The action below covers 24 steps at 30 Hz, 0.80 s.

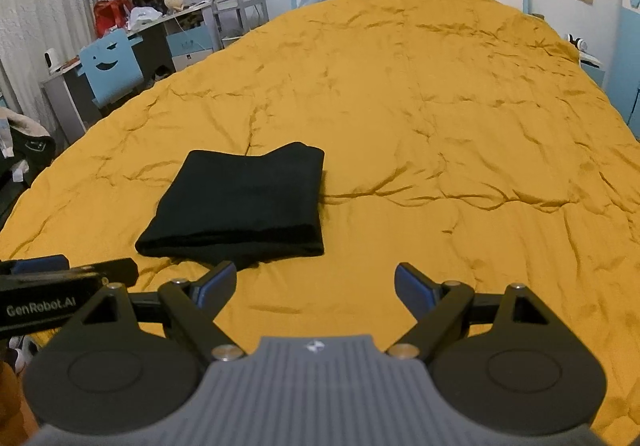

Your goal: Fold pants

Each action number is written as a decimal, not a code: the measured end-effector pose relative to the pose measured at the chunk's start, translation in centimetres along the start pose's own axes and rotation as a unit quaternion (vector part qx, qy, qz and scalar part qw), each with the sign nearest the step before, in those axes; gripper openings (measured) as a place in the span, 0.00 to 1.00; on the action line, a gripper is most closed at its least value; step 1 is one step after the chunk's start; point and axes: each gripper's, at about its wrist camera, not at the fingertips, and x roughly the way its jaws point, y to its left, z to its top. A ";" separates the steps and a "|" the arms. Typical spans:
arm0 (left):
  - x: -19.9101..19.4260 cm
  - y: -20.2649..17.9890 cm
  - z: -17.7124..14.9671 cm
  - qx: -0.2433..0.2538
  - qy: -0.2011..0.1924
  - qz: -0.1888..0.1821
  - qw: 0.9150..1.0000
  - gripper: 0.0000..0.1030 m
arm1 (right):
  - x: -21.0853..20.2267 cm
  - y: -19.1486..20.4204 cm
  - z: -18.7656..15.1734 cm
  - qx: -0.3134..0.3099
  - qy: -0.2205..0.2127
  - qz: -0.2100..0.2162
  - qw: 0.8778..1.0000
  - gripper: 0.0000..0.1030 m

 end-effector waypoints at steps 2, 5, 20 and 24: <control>-0.1 -0.2 0.0 0.002 0.000 -0.001 1.000 0.99 | -0.2 -0.1 0.0 0.001 -0.001 0.000 1.000 0.80; -0.3 -0.3 0.0 0.003 -0.001 -0.002 1.000 0.99 | -0.3 -0.2 0.1 0.002 -0.002 -0.001 1.000 0.80; -0.7 -0.5 -0.4 0.005 0.001 -0.011 1.000 0.99 | -1.2 -0.3 0.3 0.005 -0.001 -0.003 1.000 0.80; -0.8 -0.5 -0.4 0.005 0.001 -0.014 1.000 0.99 | -1.3 -0.4 0.2 0.005 -0.002 -0.003 1.000 0.80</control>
